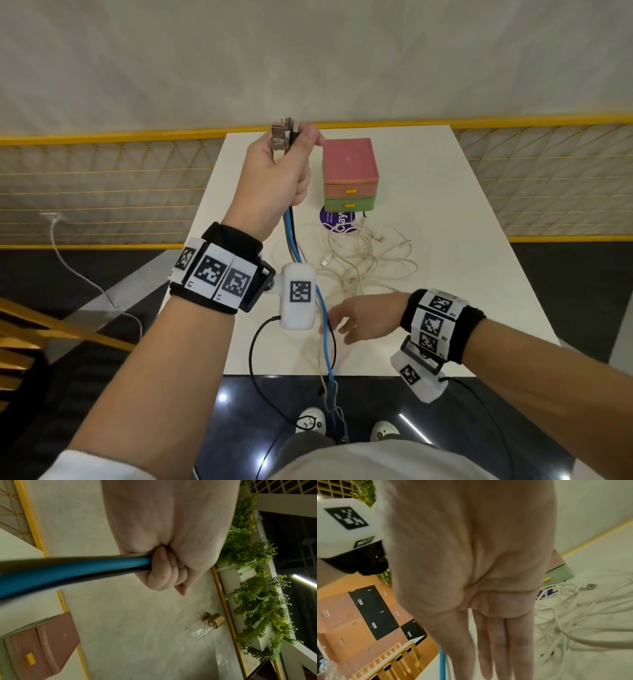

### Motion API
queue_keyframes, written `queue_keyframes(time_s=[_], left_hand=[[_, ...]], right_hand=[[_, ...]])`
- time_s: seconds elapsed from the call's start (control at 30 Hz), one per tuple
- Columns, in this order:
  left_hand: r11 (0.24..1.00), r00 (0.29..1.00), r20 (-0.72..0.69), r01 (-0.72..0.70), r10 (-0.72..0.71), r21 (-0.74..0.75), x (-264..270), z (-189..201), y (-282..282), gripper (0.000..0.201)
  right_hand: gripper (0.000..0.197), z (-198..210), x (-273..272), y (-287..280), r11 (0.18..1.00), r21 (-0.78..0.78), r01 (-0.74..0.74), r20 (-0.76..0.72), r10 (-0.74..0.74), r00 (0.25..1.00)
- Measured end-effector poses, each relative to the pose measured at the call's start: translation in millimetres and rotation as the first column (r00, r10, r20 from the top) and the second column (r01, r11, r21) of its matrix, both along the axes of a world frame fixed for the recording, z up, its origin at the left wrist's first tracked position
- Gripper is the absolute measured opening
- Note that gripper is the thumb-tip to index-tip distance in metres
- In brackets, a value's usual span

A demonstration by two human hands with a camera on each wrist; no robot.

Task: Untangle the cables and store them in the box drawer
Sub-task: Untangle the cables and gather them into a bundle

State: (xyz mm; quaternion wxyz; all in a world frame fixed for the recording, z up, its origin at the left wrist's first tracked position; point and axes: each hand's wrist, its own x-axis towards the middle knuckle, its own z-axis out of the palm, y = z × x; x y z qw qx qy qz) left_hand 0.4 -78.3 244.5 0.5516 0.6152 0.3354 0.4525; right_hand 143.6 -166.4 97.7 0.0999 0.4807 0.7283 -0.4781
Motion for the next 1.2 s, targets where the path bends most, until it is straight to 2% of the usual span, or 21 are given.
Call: queue_keyframes(time_s=[0.1,0.2,0.3,0.4,0.47,0.53,0.63,0.7,0.8,0.87,0.93,1.0,1.1,1.17,1.2], left_hand=[[1.000,0.999,-0.031,0.022,-0.022,-0.006,-0.4,-5.4,-0.5,0.022],[0.999,0.999,-0.039,0.025,-0.025,-0.024,-3.1,-9.5,0.2,0.023],[0.997,0.998,-0.055,0.006,-0.011,-0.078,-5.9,-16.4,0.1,0.030],[0.989,0.994,-0.109,-0.020,0.005,-0.145,-7.7,-29.3,-1.3,0.034],[0.984,0.990,-0.143,-0.034,0.008,-0.176,-8.9,-37.8,-2.4,0.034],[0.979,0.987,-0.159,-0.044,0.012,-0.198,-10.8,-44.0,-2.7,0.035],[0.970,0.985,-0.169,-0.074,0.034,-0.233,-16.2,-49.7,-1.4,0.035],[0.963,0.983,-0.173,-0.105,0.062,-0.249,-20.7,-52.4,0.9,0.034],[0.958,0.980,-0.179,-0.136,0.092,-0.253,-26.8,-55.2,5.1,0.034],[0.954,0.978,-0.182,-0.149,0.104,-0.259,-29.1,-56.9,8.1,0.034],[0.948,0.977,-0.180,-0.164,0.118,-0.272,-29.4,-59.3,11.1,0.033],[0.945,0.975,-0.180,-0.177,0.130,-0.277,-27.4,-61.9,13.6,0.033],[0.939,0.971,-0.188,-0.199,0.150,-0.280,-20.4,-65.4,17.1,0.032],[0.939,0.968,-0.196,-0.208,0.157,-0.275,-14.4,-67.6,19.5,0.032],[0.939,0.967,-0.197,-0.213,0.163,-0.271,-10.6,-68.4,20.5,0.032]], right_hand=[[0.049,-6.8,10.6,4.9,0.999,0.051,0.018,0.058,-0.021,0.998],[0.037,-14.9,25.8,17.8,0.965,0.178,0.193,0.035,-0.202,0.979],[0.023,-23.2,35.3,40.1,0.859,0.321,0.399,-0.060,-0.403,0.913],[0.021,-37.0,35.6,71.7,0.736,0.486,0.471,-0.084,-0.497,0.864],[0.023,-46.7,29.9,92.8,0.722,0.540,0.433,-0.028,-0.499,0.866],[0.027,-55.7,22.8,110.3,0.742,0.567,0.357,0.084,-0.483,0.872],[0.035,-68.1,21.6,130.6,0.723,0.634,0.273,0.202,-0.496,0.845],[0.040,-73.3,26.2,138.7,0.745,0.633,0.210,0.287,-0.478,0.830],[0.036,-72.6,34.3,145.0,0.802,0.596,0.031,0.445,-0.362,0.819],[0.032,-65.5,38.8,148.9,0.782,0.613,-0.117,0.524,-0.291,0.801],[0.033,-54.8,41.8,152.8,0.777,0.595,-0.205,0.571,-0.229,0.789],[0.035,-38.8,42.4,155.3,0.792,0.568,-0.222,0.595,-0.209,0.776],[0.027,-7.2,43.8,154.3,0.772,0.597,-0.218,0.611,-0.263,0.746],[0.026,10.5,49.2,149.8,0.769,0.630,-0.104,0.529,-0.327,0.783],[0.027,17.2,52.5,147.7,0.753,0.658,-0.018,0.443,-0.368,0.817]])
